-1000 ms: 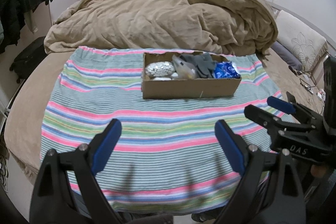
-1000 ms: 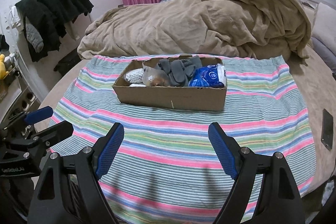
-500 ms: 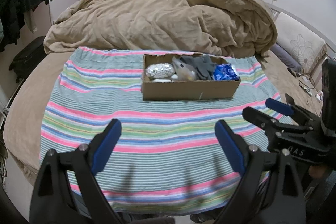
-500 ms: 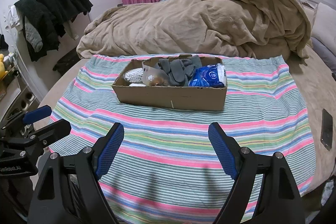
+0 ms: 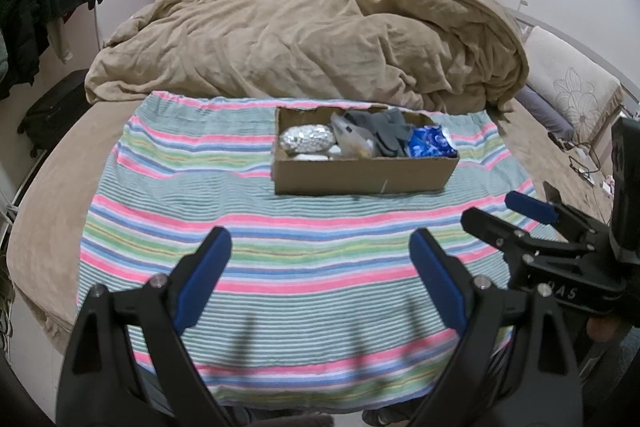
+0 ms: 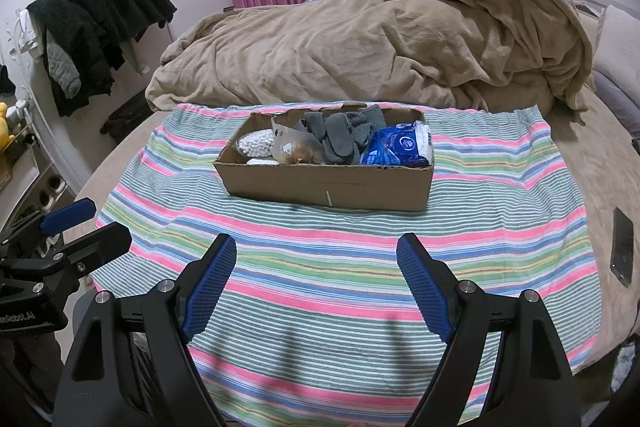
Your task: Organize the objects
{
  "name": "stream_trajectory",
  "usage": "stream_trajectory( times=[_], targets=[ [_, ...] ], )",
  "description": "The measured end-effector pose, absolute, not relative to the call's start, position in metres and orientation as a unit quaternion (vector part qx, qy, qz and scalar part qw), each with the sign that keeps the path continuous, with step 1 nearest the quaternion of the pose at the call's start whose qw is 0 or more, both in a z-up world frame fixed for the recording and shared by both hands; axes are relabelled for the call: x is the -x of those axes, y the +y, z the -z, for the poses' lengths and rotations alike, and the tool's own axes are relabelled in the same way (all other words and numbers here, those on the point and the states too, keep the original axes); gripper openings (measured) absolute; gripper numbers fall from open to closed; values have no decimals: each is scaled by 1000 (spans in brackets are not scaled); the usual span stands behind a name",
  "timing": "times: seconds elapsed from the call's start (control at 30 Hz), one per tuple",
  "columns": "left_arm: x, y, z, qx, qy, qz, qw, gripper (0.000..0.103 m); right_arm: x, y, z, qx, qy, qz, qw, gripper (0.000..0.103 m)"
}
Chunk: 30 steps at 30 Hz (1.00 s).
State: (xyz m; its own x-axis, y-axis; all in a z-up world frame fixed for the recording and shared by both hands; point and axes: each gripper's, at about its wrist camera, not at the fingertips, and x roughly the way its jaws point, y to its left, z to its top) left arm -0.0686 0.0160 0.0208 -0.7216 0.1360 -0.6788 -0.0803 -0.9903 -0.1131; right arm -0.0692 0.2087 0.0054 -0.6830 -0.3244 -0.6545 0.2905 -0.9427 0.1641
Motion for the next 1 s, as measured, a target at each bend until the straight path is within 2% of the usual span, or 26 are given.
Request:
stream_trajectory(
  times=[1.0],
  targets=[
    [69,14,-21,369,-42,-927,52,92,71,211,-1,-370,-30,914,163,85]
  ],
)
